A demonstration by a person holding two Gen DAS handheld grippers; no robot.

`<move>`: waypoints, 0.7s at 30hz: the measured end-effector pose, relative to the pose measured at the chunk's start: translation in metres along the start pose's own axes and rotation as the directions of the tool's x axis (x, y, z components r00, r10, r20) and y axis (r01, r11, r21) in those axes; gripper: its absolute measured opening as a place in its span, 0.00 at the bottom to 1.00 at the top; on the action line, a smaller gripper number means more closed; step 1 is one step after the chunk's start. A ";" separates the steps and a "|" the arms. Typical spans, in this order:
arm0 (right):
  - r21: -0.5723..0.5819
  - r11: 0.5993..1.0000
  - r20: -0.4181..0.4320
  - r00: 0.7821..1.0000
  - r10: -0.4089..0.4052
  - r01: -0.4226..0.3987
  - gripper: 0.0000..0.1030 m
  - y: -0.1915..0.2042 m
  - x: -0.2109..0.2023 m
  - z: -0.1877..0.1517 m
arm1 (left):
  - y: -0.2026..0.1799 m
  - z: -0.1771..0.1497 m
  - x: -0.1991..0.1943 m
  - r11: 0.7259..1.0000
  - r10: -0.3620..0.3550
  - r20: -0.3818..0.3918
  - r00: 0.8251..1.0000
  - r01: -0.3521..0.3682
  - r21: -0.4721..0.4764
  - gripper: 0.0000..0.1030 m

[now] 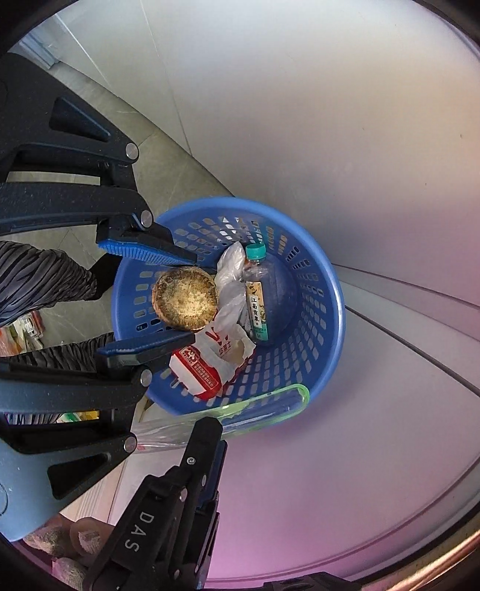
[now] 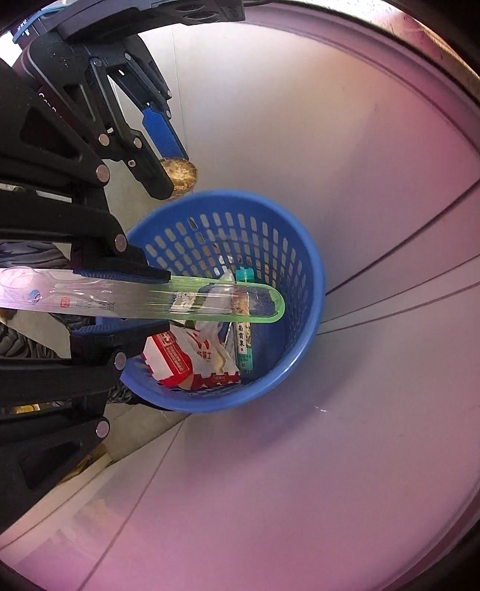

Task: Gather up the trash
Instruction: 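Open both tools to drop the lid and tube into the basket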

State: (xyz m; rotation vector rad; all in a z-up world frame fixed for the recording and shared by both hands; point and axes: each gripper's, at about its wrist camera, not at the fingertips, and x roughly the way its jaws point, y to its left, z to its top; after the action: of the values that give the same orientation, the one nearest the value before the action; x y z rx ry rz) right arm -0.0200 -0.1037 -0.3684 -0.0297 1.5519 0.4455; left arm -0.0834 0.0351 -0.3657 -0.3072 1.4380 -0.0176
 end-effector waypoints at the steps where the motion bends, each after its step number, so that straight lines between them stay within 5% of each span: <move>1: -0.004 1.000 0.003 1.000 -0.008 0.008 0.18 0.000 0.001 0.002 | 0.000 0.002 0.001 1.000 0.003 -0.002 1.000 -0.003 0.000 0.34; 6: -0.011 0.999 0.008 0.999 -0.039 0.039 0.21 -0.002 0.002 0.009 | 0.002 0.008 0.004 1.000 0.019 -0.002 1.000 -0.019 0.012 0.35; 10: -0.021 0.998 0.020 0.998 -0.053 0.053 0.28 -0.004 0.003 0.013 | 0.003 0.011 0.004 0.999 0.027 0.014 1.000 -0.027 0.018 0.47; 19: -0.036 0.998 0.029 0.999 -0.045 0.046 0.32 -0.006 -0.009 0.017 | 0.004 0.016 -0.007 0.999 0.035 0.024 0.999 -0.036 0.014 0.49; 21: -0.042 0.998 0.034 0.998 -0.043 0.044 0.33 -0.006 -0.013 0.017 | 0.004 0.016 -0.012 0.999 0.038 0.029 0.999 -0.039 0.011 0.60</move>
State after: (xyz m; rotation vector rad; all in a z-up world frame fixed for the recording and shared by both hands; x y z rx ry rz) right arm -0.0018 -0.1080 -0.3565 -0.0884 1.5061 0.4422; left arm -0.0705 0.0445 -0.3536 -0.2692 1.4141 0.0097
